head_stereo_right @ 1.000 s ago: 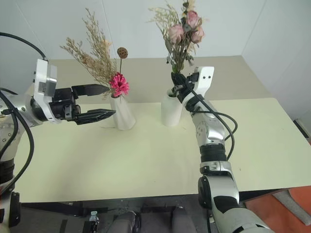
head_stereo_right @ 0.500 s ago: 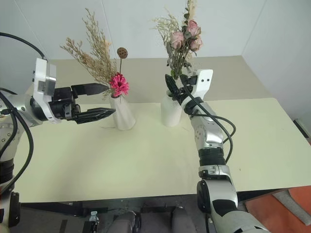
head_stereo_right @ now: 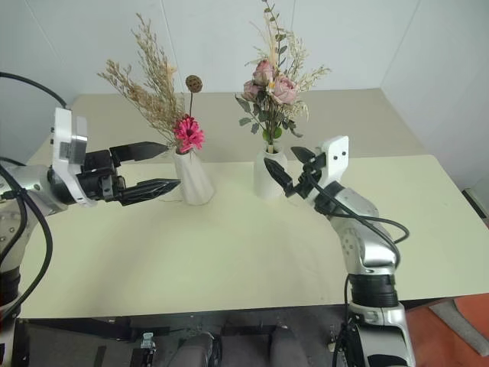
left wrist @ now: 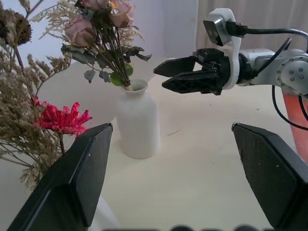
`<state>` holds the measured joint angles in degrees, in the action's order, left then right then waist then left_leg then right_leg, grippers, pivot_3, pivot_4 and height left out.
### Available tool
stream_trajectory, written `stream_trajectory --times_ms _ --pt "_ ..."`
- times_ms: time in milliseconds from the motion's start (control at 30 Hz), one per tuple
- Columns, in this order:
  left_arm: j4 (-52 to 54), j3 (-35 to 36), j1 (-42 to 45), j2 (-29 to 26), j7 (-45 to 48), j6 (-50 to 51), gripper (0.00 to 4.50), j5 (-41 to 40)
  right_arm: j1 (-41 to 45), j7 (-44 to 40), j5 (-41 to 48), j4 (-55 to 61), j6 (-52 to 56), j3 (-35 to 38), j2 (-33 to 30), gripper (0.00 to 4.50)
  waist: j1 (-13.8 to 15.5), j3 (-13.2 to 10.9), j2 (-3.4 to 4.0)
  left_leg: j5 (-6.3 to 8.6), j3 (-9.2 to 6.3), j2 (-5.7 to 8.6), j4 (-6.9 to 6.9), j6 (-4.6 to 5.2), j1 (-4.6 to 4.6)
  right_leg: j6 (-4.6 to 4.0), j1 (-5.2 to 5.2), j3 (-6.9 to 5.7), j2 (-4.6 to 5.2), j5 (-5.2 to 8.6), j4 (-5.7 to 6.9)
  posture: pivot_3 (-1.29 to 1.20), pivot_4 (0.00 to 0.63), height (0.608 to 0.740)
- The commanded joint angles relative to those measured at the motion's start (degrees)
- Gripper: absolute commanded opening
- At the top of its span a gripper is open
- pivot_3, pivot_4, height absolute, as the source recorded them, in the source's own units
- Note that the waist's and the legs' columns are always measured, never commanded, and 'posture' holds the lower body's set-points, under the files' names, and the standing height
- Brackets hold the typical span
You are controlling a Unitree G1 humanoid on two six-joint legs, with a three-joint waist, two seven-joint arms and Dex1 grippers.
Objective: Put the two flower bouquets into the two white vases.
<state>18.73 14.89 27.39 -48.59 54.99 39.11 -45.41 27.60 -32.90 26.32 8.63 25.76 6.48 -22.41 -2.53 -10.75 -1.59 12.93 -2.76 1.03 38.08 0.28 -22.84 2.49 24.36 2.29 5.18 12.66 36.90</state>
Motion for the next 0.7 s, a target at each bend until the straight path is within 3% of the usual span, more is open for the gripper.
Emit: stream_trajectory --times_ms 33,433,700 --pt "3.5 4.86 -3.69 -1.47 -0.4 -0.01 4.32 -1.57 -3.35 -3.82 4.29 6.88 3.91 3.4 -5.33 4.46 -0.03 0.0 0.0 0.0 0.0 0.0 -0.01 0.0 0.0 0.0 -0.01 0.0 -0.01 0.0 -0.02 0.0 0.15 0.74" --pt "5.19 12.04 -20.12 1.72 -0.17 -6.08 4.32 -0.18 -8.69 -13.09 10.68 9.96 9.38 10.91 -22.17 4.46 0.16 0.0 -0.02 0.0 0.36 -0.05 -0.02 0.0 0.15 0.0 -0.2 0.04 -0.02 0.0 -0.13 0.0 0.15 0.74" --pt "6.58 13.33 -22.51 0.24 0.25 -6.0 4.32 -0.74 -10.92 -17.14 10.36 8.62 8.84 11.95 -26.54 4.46 0.94 0.02 -0.05 0.0 0.53 -0.06 -0.02 0.0 0.14 0.0 -0.24 0.02 0.0 0.0 -0.17 0.0 0.15 0.74"
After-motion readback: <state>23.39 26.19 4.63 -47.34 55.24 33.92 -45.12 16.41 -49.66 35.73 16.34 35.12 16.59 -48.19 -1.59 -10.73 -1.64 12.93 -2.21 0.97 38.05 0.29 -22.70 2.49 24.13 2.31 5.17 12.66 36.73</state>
